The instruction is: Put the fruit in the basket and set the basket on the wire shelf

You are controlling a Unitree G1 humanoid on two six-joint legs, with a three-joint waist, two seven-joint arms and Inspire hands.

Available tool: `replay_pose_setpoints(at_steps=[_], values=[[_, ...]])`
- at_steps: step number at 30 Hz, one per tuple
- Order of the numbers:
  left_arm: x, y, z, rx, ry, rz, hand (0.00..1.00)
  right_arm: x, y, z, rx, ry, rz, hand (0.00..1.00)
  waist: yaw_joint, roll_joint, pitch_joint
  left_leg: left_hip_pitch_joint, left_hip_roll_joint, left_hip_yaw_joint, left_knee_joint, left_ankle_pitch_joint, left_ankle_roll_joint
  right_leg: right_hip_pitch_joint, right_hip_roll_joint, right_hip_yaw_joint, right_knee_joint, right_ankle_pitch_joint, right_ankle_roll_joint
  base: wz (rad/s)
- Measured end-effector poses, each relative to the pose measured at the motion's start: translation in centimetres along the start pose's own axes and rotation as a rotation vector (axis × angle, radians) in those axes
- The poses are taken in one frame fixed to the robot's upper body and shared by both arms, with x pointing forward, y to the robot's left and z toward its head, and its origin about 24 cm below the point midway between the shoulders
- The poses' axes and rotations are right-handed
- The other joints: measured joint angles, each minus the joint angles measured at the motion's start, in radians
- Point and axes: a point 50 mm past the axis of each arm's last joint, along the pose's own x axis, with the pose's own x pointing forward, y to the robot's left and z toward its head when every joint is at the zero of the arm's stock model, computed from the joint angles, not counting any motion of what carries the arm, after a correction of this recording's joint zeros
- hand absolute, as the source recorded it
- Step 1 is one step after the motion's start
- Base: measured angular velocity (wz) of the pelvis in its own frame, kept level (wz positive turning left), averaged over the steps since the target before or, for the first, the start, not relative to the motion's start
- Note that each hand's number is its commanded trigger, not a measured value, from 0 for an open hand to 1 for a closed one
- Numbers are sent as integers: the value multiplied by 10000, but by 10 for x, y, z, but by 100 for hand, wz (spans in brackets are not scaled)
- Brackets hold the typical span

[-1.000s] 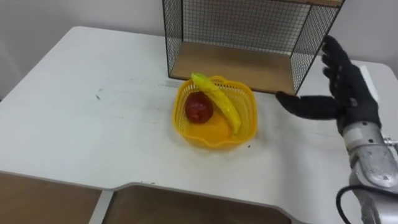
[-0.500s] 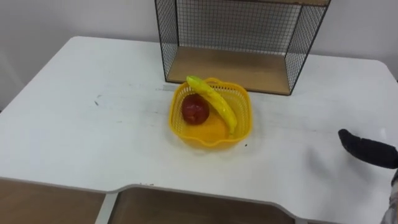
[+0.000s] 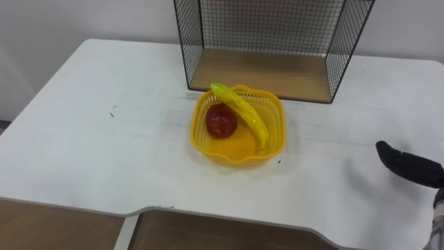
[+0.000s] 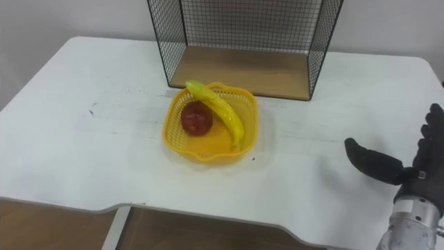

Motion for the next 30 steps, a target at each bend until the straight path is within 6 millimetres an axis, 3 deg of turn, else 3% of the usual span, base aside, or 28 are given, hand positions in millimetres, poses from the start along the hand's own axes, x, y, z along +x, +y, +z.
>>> replay_pose_setpoints(at_steps=[3,8,14,24,27,30], values=[[-12,-23,-5,-511,600,-1816,0,2,11,0,275,-2,616,0,-122,-3,57,-35,1,16,11,0,1,-36,-4,9,2,0,0,0],[-26,-48,-10,-1550,1472,-4236,0,-2,26,-1,1200,143,1604,0,-358,-9,50,-5,3,104,-71,0,1,-92,-3,176,-1,0,1,-3],[-46,-64,-25,-2359,2899,-6375,0,-5,41,-3,1866,363,2458,0,-386,37,20,81,24,375,-188,0,1,-216,-17,392,3,5,8,-14],[-72,-87,-39,-2754,4035,-8402,0,-13,65,-5,2653,678,3965,0,-425,3,40,132,51,447,-229,0,0,-229,3,526,22,5,8,-3],[-78,-89,-43,-2667,4247,-8704,0,-12,71,-6,2959,766,4261,0,-446,-61,62,134,63,516,-230,0,0,-257,4,566,40,8,3,-5],[-81,-91,-44,-2685,4308,-9001,0,-8,75,-7,3206,871,4349,0,-448,-156,34,134,65,569,-234,0,0,-269,2,605,45,10,2,0]])
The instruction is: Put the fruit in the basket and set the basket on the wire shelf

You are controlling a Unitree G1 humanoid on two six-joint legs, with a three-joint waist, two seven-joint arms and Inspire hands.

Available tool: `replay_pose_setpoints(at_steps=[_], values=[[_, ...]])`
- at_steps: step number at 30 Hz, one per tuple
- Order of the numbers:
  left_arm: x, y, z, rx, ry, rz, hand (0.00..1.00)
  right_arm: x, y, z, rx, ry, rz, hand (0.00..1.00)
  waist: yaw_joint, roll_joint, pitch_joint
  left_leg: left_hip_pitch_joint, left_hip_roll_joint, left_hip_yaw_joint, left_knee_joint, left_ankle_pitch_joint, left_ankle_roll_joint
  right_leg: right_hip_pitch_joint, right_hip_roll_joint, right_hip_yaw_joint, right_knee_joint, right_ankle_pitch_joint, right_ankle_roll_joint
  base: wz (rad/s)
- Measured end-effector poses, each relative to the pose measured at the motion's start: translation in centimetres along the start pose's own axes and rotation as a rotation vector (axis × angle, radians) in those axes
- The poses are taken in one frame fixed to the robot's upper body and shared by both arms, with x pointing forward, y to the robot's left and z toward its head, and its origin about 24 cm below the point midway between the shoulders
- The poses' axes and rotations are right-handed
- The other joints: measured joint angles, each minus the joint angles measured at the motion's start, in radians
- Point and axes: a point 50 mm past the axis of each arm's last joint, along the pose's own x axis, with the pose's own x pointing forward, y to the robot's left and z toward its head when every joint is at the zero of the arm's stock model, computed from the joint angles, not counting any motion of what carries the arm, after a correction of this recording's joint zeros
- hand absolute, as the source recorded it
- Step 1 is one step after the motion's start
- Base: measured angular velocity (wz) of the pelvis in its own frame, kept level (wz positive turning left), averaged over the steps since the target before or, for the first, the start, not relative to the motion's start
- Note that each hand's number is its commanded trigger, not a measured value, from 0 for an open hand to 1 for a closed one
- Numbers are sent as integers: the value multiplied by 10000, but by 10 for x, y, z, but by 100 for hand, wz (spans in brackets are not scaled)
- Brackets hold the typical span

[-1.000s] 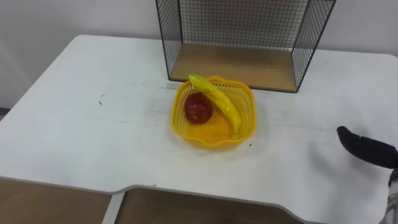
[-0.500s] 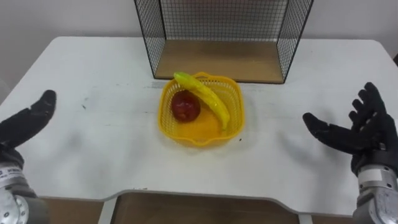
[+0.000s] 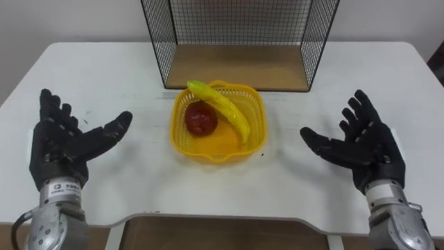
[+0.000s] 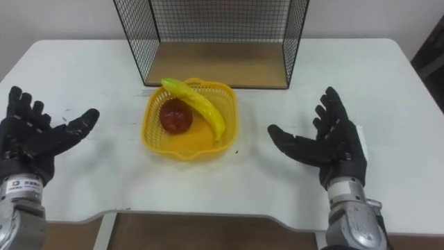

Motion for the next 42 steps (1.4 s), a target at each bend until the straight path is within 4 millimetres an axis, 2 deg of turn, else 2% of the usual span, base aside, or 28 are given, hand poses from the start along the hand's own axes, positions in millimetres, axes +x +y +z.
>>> replay_pose_setpoints(at_steps=[8,17,22,30,38,42], values=[[-1,-4,-2,-4,81,-206,0,9,13,3,-23,-154,797,0,-96,-70,-5,-3,17,62,-35,0,0,-86,8,111,-5,3,-4,-4],[1,-17,-21,40,837,-873,0,9,37,-9,-140,298,1934,0,-192,-142,46,-10,23,110,-5,1,-1,-82,9,108,-18,27,-8,0],[4,-25,-20,-13,812,-1159,0,9,45,-9,-117,318,2312,0,-189,-100,71,-22,42,185,-6,0,0,-124,17,154,-17,42,-15,-2],[4,-36,-23,-18,966,-1667,0,10,45,-13,-176,473,2328,0,-203,-59,68,-20,43,213,-13,0,0,-142,16,200,-16,48,-12,-1],[-1,-46,-47,431,2067,-2231,0,9,50,-27,68,1013,2198,0,-246,-33,57,31,41,228,-36,0,0,-123,24,264,-19,48,-12,0],[-2,-47,-48,435,2136,-2382,0,8,54,-29,190,1040,2218,0,-311,-35,56,33,41,237,-49,0,0,-127,24,273,-12,53,-9,0]])
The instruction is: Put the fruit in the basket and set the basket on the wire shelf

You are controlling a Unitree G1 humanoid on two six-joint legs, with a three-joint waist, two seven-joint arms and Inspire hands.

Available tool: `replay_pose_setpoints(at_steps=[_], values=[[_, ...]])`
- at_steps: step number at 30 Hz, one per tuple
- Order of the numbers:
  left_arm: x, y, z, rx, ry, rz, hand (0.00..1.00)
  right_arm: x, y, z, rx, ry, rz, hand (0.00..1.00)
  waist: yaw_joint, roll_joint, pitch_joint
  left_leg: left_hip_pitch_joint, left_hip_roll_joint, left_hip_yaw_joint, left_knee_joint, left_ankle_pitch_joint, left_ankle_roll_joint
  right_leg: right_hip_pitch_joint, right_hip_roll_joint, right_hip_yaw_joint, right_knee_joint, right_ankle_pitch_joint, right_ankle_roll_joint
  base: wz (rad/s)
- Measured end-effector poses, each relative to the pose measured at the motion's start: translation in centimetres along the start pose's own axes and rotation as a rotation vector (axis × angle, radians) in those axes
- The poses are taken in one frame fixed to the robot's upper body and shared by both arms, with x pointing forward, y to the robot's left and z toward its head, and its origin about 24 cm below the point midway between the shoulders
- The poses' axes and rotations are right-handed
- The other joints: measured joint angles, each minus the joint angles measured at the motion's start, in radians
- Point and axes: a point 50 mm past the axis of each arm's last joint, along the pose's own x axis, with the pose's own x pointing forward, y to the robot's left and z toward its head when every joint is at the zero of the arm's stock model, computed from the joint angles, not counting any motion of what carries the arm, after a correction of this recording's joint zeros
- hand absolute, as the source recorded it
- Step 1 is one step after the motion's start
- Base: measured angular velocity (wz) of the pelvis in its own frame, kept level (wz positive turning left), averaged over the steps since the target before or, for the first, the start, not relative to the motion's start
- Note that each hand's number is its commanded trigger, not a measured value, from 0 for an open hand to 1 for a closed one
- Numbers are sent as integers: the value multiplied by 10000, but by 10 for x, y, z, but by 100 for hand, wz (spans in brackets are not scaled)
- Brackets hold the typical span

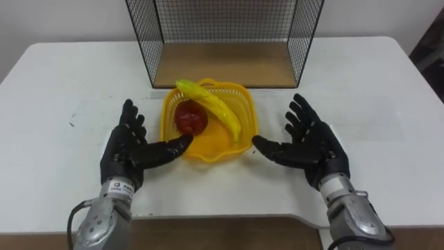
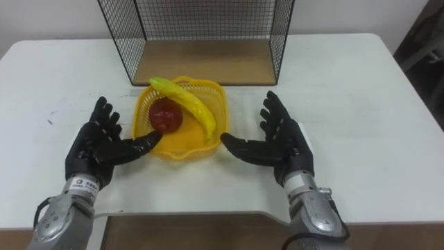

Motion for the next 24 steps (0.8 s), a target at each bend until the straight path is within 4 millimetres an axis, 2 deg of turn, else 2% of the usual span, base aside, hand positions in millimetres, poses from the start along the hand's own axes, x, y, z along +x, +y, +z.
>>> replay_pose_setpoints(at_steps=[9,16,24], values=[[0,-1,0,30,26,-221,0,1,1,0,69,-15,-110,0,-35,-29,-4,1,5,62,-3,0,0,-29,-1,93,-2,1,1,-1],[0,-3,-1,41,157,-495,0,5,5,4,100,-156,4,0,-35,-177,4,39,16,178,-5,0,0,-52,0,223,4,19,6,-5],[0,-2,-3,135,259,-504,0,5,5,4,108,-152,-90,0,-35,-178,6,39,38,229,-21,-1,3,-88,10,233,4,69,4,-1]])
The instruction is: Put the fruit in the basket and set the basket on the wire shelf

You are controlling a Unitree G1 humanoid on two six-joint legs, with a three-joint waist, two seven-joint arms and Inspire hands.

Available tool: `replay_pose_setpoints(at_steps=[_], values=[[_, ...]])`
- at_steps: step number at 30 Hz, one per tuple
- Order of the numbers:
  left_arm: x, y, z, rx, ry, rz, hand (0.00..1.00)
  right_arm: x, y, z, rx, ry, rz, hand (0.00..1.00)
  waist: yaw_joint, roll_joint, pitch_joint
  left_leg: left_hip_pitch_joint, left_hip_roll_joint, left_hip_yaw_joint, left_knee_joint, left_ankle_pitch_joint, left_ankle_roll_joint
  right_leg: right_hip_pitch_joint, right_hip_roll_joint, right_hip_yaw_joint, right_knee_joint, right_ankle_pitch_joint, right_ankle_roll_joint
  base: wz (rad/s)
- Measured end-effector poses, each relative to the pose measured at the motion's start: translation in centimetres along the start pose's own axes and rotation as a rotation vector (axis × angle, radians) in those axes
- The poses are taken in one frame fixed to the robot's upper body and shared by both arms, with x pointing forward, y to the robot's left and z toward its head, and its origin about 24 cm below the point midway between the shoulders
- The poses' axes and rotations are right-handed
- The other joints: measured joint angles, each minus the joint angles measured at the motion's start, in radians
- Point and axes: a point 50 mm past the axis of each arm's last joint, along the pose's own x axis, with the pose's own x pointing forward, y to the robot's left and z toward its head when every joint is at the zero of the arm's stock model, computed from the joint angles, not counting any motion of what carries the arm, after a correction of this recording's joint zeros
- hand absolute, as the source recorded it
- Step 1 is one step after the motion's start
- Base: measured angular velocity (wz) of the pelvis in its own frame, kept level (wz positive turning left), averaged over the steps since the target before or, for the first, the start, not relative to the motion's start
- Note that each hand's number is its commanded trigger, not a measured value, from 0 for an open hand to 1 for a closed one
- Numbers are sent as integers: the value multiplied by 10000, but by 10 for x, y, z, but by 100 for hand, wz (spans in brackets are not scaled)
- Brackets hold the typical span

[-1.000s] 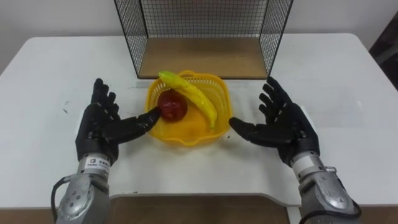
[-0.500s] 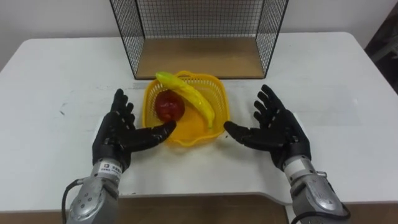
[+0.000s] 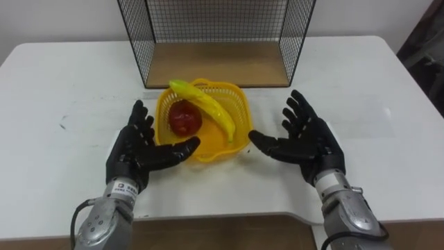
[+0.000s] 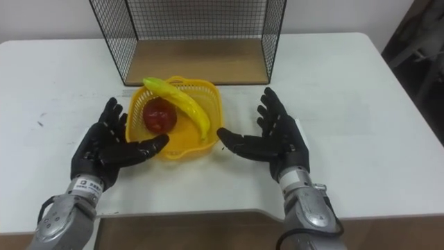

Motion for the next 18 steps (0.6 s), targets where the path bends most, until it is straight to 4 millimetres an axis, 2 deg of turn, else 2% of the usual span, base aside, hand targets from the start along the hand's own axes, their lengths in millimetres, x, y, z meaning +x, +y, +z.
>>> replay_pose_setpoints(at_steps=[18], values=[[1,-6,-3,-87,154,-289,0,0,2,0,37,1,146,0,-146,2,-1,-32,3,32,-49,0,0,-81,2,31,-6,15,4,0]])
